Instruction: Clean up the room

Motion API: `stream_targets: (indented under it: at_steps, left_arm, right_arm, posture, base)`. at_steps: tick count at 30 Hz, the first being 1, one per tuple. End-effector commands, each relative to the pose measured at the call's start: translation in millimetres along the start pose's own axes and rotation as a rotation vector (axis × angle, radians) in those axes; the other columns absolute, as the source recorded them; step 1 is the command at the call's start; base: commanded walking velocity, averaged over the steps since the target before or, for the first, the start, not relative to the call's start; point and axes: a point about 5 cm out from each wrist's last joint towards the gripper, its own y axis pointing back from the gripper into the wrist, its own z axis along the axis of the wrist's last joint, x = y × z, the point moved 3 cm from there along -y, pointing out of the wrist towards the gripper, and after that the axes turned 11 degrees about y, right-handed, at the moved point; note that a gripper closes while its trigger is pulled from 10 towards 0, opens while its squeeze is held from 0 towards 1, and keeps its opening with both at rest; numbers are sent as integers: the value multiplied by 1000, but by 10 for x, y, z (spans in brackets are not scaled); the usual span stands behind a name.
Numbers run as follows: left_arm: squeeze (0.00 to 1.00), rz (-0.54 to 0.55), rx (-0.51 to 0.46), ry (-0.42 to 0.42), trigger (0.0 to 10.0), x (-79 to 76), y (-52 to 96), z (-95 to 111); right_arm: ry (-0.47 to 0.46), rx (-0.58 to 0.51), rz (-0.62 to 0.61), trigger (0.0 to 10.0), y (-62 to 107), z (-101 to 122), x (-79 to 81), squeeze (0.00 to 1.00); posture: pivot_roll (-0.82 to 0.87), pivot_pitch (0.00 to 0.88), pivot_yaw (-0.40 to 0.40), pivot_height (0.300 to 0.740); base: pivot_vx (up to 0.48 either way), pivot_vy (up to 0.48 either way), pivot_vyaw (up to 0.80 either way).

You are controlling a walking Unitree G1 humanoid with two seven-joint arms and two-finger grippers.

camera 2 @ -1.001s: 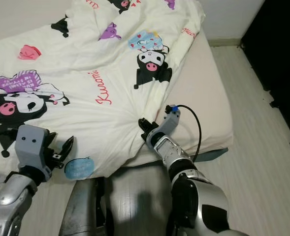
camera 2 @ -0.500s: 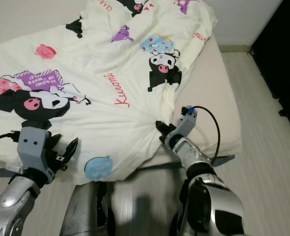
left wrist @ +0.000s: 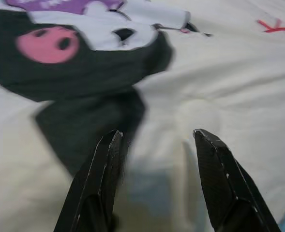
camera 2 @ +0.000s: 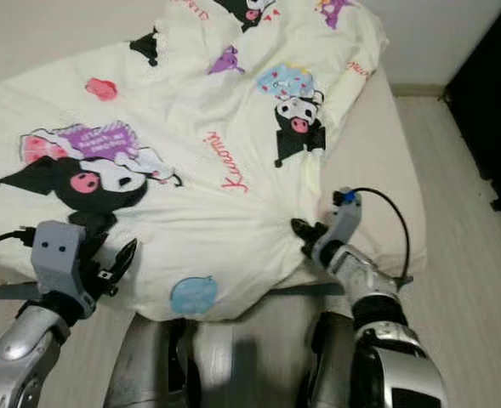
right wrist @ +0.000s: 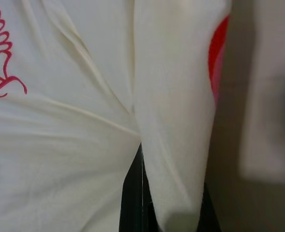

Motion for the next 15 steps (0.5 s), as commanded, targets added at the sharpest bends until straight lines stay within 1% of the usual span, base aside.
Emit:
stream_targets:
  at_steps: [1, 2, 3, 4, 5, 7, 9, 11, 12, 13, 15]
  left_arm:
    - [0, -6, 25, 12, 10000, -15, 51, -78]
    - [0, -7, 25, 10, 10000, -14, 62, -81]
    - [0, -7, 26, 10, 10000, -16, 64, -82]
    - [0, -7, 26, 10, 10000, -16, 64, -82]
    - [0, -8, 26, 10, 10000, -17, 65, -82]
    - [0, -8, 26, 10, 10000, -17, 65, -82]
    - [0, -11, 27, 9, 10000, -23, 66, -86]
    - [0, -11, 27, 9, 10000, -23, 66, -86]
    - [0, -16, 29, 9, 10000, -40, 68, -90]
    - [0, -16, 29, 9, 10000, -40, 68, -90]
    - [0, -20, 30, 10, 10000, -52, 71, -96]
  right_arm:
    - [-3, 51, -169, 0, 249, -100, -419, 0]
    - [12, 56, -190, 0, 373, -74, -502, 0]
    - [19, 58, -201, 0, 430, -58, -547, 0]
    - [19, 58, -201, 0, 430, -58, -547, 0]
    - [24, 59, -211, 0, 480, -46, -582, 0]
    - [24, 59, -211, 0, 480, -46, -582, 0]
    - [30, 63, -246, 0, 594, -17, -688, 0]
    - [30, 63, -246, 0, 594, -17, -688, 0]
    - [31, 75, -312, 0, 749, 25, -848, 0]
    - [31, 75, -312, 0, 749, 25, -848, 0]
    - [28, 87, -410, 0, 944, 92, -1059, 0]
  posture:
    - [179, 310, -68, 522]
    - [179, 312, -68, 522]
    - [178, 312, -66, 522]
    - [178, 312, -66, 522]
    - [177, 312, -66, 522]
    - [177, 312, -66, 522]
    - [178, 313, -66, 522]
    - [178, 313, -66, 522]
    - [178, 316, -66, 522]
    - [178, 316, -66, 522]
    - [180, 316, -68, 522]
  base:
    - [0, 0, 0]
    - [0, 0, 0]
    - [0, 0, 0]
    - [0, 0, 0]
    - [0, 0, 0]
    - [0, 0, 0]
    - [0, 0, 0]
    - [0, 0, 0]
    - [0, 0, 0]
    - [0, 0, 0]
    - [0, 0, 0]
